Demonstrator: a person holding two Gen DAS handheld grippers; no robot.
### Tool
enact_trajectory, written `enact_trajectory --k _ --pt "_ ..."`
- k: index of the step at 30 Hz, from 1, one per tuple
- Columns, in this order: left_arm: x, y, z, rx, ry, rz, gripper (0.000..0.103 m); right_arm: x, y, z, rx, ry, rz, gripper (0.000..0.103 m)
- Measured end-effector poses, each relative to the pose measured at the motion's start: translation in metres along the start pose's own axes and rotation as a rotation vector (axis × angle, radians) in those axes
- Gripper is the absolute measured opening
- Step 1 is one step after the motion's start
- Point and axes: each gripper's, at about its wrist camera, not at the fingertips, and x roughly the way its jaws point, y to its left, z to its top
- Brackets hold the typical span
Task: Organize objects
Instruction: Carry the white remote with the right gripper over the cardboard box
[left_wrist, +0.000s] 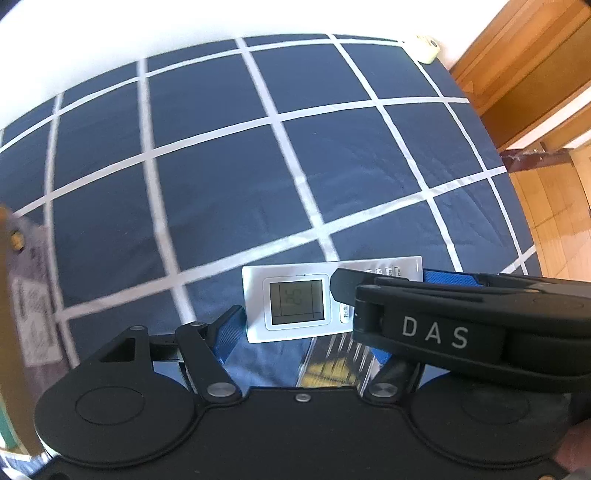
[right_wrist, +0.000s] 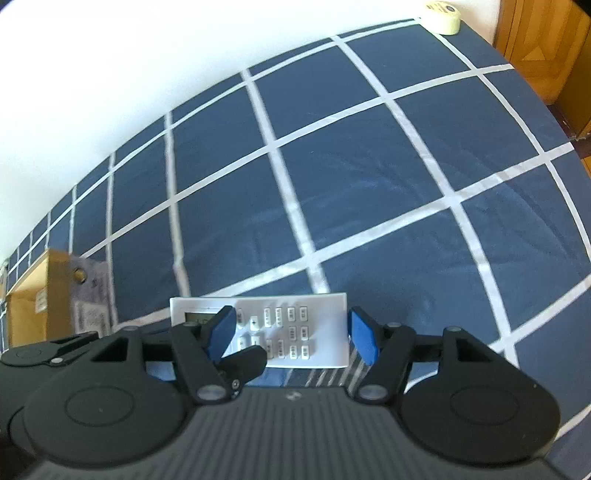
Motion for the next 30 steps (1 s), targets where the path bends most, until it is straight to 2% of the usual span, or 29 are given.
enact_trajectory --k 14,30 --pt "-0.071 0.066 -0.06 -0.061 -0.067 0.017 0.068 -0.036 0.088 -0.06 -0.08 -0.034 0.026 0.066" --pt "-0.142 0.204 -0.103 -0.122 -0.133 0.057 0.068 -0.033 0.24 -0.106 -0.159 -0.068 0.068 0.066"
